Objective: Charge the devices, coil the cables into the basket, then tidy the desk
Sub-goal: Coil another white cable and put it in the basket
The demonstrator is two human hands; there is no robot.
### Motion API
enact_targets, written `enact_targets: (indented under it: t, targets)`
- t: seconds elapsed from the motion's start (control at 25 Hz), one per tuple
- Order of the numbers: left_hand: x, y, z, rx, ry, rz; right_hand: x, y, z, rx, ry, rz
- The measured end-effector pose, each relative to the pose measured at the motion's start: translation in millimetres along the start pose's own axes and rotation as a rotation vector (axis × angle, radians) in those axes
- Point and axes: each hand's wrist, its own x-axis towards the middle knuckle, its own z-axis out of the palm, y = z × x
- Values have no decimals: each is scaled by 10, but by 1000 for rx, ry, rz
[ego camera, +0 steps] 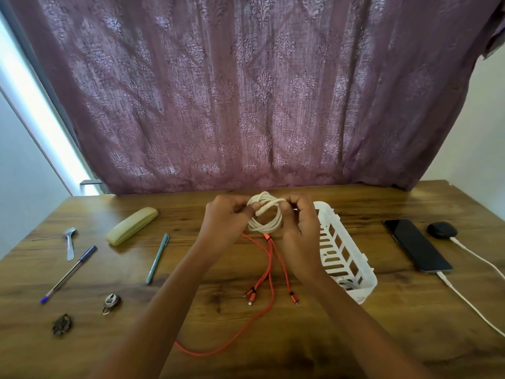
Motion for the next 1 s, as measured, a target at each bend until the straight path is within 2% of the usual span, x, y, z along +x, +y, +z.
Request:
enact_targets:
  t: [0.16,0.24,0.4,0.48,0.56,0.64,0.72,0.8,0.88,1.0]
  targets:
    - [-15,-29,41,-36,77,-66,41,-122,58,272,131,408]
    - [-57,-20,91,-61,145,-76,89,-163,75,334,179,589]
    - [-131,6,206,-144,319,-119,129,-188,141,436,79,844]
    - [-154,7,215,-185,289,-148,128,-154,162,428,108,794]
    - [-127,-5,192,-140,180,-205,114,-105,147,242,133,638]
    - [-91,-23,142,-96,91,-226,102,-93,104,39,62,459]
    - [-49,4,66,-157,47,-180,106,-91,57,-63,-46,322]
    - [-22,46,-10,-116,-9,-93,125,-115,19,-86,-158,259]
    - [-27,90,-61,52,-33,3,146,-118,0,-31,-235,270]
    - [-36,96,-56,142,63,36,122,-106,-13,-6,-236,224]
